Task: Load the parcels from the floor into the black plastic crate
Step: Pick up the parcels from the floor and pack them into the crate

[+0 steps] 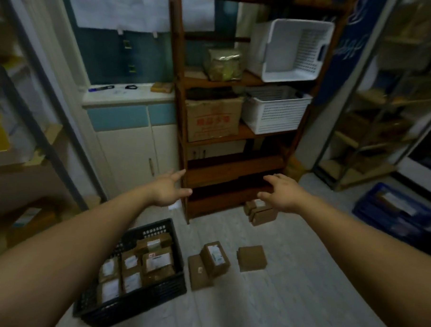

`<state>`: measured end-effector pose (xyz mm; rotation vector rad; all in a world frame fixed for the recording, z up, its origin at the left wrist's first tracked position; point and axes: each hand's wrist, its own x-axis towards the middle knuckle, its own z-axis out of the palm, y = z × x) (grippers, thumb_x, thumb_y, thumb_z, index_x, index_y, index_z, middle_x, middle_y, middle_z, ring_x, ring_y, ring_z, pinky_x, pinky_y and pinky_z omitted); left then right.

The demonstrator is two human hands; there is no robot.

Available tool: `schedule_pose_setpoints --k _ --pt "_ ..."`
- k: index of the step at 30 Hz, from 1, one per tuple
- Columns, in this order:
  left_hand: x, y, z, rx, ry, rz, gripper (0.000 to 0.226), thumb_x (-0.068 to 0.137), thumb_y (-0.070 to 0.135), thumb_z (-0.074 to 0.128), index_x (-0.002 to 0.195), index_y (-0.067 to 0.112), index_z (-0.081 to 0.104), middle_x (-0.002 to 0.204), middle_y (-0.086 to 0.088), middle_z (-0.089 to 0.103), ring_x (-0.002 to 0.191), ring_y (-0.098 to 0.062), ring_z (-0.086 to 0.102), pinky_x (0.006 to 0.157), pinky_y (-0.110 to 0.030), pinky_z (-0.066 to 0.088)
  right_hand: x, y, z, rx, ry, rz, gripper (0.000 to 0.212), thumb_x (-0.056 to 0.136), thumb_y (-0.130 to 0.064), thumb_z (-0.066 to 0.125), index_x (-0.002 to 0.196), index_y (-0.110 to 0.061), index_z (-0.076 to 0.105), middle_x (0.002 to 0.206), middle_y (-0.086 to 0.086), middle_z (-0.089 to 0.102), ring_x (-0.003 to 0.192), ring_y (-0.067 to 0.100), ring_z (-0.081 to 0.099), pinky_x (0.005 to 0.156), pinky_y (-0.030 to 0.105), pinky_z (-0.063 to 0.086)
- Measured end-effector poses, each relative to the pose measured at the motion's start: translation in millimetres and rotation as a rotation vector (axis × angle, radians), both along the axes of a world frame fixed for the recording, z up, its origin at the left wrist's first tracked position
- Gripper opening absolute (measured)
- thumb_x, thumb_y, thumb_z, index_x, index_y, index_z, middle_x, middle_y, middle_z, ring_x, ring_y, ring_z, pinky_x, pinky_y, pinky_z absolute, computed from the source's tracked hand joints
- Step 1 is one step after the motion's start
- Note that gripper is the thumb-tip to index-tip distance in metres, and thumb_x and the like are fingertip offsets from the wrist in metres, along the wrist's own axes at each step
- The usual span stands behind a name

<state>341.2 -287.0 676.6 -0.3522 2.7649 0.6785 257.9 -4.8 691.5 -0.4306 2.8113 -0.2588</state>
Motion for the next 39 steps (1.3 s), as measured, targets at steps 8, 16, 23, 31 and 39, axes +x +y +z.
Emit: schedule_pose_setpoints --k 8,16,23,31,39 --pt "-98.3 170.3 -10.7 0.024 -0.099 -0.124 0.076 0.092 0.052 0.046 0.151 0.03 0.005 0.16 -0.004 -0.003 0.146 -0.029 -0.004 0.119 -0.044 0.007 -53.2 189.0 -7.0 -0.01 -0.015 -0.163 0.069 0.094 -0.046 0.051 0.151 -0.019 0.023 0.157 0.008 0.023 0.143 0.026 0.025 0.113 0.039 0.026" --pt "-175.1 218.9 -55.8 0.039 -0.176 -0.14 0.075 0.092 0.053 0.045 0.151 0.03 0.004 0.16 -0.004 -0.002 0.146 -0.029 -0.004 0.119 -0.045 0.007 -142.4 247.2 -43.8 -0.012 -0.122 -0.199 0.071 0.094 -0.048 0.049 0.152 -0.02 0.021 0.158 0.009 0.02 0.143 0.028 0.024 0.115 0.039 0.025" --pt "-289.9 201.3 -107.8 0.105 -0.218 -0.08 0.075 0.092 0.051 0.046 0.151 0.03 0.003 0.16 -0.004 -0.003 0.146 -0.03 -0.003 0.119 -0.046 0.007 -262.9 232.1 -89.4 0.047 -0.21 -0.122 0.073 0.093 -0.051 0.049 0.152 -0.02 0.02 0.158 0.008 0.018 0.143 0.028 0.025 0.116 0.039 0.025" --pt "-417.0 199.9 -151.0 0.139 -0.293 -0.017 0.076 0.092 0.05 0.048 0.151 0.028 0.005 0.16 -0.005 0.0 0.146 -0.03 0.002 0.118 -0.049 0.013 -400.4 229.3 -119.3 0.066 -0.296 -0.107 0.075 0.092 -0.053 0.049 0.152 -0.019 0.02 0.158 0.009 0.019 0.141 0.028 0.027 0.114 0.035 0.027" --pt "-495.3 233.6 -213.1 0.157 -0.339 0.102 0.074 0.094 0.047 0.045 0.152 0.022 0.007 0.159 -0.005 0.005 0.146 -0.028 0.004 0.118 -0.042 0.012 -522.5 232.9 -184.2 0.014 -0.408 0.058 0.071 0.094 -0.046 0.052 0.151 -0.015 0.021 0.156 0.01 0.022 0.14 0.025 0.029 0.11 0.028 0.026"
